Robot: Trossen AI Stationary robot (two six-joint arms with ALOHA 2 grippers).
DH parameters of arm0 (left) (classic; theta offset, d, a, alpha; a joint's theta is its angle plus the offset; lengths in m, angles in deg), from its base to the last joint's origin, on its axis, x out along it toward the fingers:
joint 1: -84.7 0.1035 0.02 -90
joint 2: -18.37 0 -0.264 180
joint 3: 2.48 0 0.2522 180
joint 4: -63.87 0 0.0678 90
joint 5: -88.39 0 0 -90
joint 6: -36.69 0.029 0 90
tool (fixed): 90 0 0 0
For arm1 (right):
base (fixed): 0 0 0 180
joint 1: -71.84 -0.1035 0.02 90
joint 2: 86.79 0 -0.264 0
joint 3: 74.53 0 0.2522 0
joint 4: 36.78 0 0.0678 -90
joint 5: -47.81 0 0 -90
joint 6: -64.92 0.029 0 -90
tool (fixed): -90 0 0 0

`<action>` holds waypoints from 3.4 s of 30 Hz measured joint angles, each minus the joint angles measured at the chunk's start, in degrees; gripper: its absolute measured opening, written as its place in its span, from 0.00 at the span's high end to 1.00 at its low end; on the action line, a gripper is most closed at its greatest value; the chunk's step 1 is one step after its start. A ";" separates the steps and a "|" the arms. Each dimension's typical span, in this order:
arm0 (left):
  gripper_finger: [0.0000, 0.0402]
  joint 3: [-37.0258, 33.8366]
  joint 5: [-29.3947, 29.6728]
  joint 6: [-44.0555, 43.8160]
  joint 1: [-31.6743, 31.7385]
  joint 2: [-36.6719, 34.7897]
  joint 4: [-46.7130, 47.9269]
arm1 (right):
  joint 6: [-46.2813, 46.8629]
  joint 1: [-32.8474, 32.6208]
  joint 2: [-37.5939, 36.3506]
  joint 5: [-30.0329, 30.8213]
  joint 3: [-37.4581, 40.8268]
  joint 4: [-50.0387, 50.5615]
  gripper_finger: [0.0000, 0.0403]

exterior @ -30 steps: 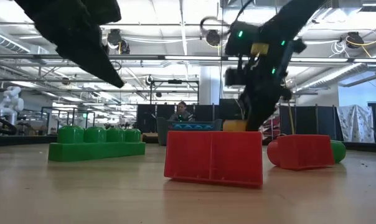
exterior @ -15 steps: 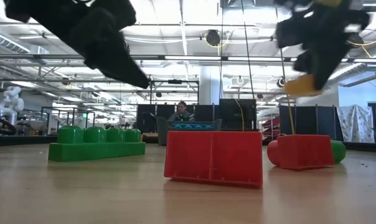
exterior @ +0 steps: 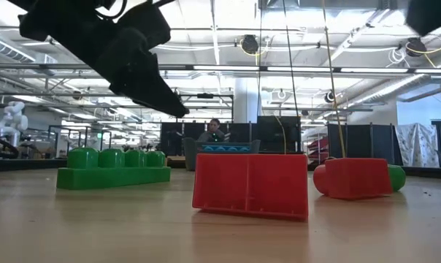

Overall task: Sort blocks by size
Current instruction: Put the yellow game piece into the white container, then put the blue game piece into the white container

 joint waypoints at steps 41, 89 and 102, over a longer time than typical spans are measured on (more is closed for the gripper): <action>0.47 0.02 -1.52 -0.50 4.91 -0.04 -1.32 | 12.17 -7.26 4.91 21.00 0.00 -7.42 0.48; 0.47 0.04 -2.59 -5.14 2.86 -0.06 2.42 | -89.81 33.58 45.35 15.15 -20.87 -31.03 0.44; 0.47 0.04 -2.38 -5.11 2.86 -0.06 2.42 | -88.95 34.69 47.22 14.43 -20.87 -31.02 0.59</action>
